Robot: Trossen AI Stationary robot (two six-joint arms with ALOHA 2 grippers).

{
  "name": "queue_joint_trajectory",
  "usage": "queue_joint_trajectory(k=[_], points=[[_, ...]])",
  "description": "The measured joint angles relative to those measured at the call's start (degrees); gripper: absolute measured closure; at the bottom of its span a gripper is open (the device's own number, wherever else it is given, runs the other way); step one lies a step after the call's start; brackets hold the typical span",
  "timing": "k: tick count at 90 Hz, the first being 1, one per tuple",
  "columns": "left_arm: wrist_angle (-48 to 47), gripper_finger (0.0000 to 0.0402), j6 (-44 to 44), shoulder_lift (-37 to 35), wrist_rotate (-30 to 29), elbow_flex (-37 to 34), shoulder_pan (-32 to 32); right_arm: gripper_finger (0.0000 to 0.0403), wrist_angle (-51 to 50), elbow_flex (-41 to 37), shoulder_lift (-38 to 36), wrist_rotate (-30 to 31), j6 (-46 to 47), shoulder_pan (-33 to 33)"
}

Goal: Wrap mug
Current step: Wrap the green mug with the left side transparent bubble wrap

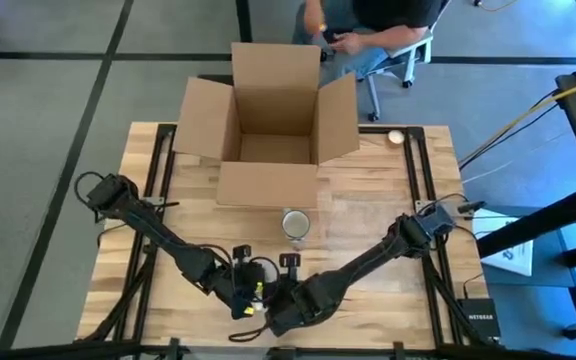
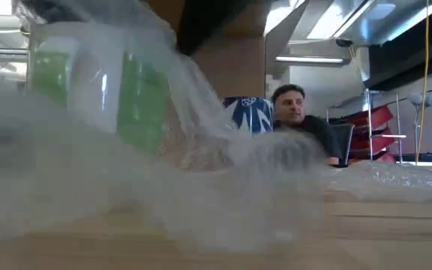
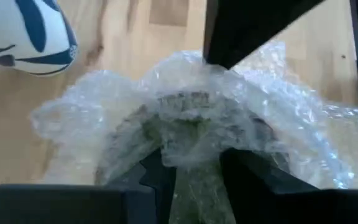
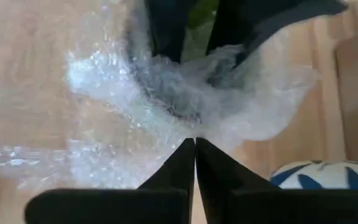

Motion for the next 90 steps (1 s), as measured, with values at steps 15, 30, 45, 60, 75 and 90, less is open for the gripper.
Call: queue_joint_trajectory(k=[15, 30, 45, 60, 75, 90], points=[[0.18, 0.0296, -0.56, 0.00, 0.12, -0.45, -0.72, 0.0402, 3.68, -0.03, -0.45, 3.41, -0.04, -0.11], [0.49, 0.0296, -0.56, 0.00, -0.04, -0.42, -1.01, 0.0402, 6.39, -0.07, -2.03, 2.53, -0.20, 0.26], [0.65, 0.0296, 0.08, 0.00, -0.49, -0.40, -1.05, 0.0402, 10.69, -0.19, -2.05, 2.56, -0.63, 0.32], [1.47, 0.0296, 0.52, 0.00, -0.71, -0.40, -1.03, 0.0402, 19.38, -7.02, -2.13, 1.95, -0.05, -0.13], [0.82, 0.0296, 0.51, 0.11, -0.20, -0.36, -1.03, 0.0402, 27.88, -14.24, -2.56, 2.67, 1.96, -0.68], [0.85, 0.0296, 0.18, 0.11, 1.59, -0.29, -1.05, 0.0402, 28.10, -14.45, -2.51, 2.60, 1.66, -0.83]])
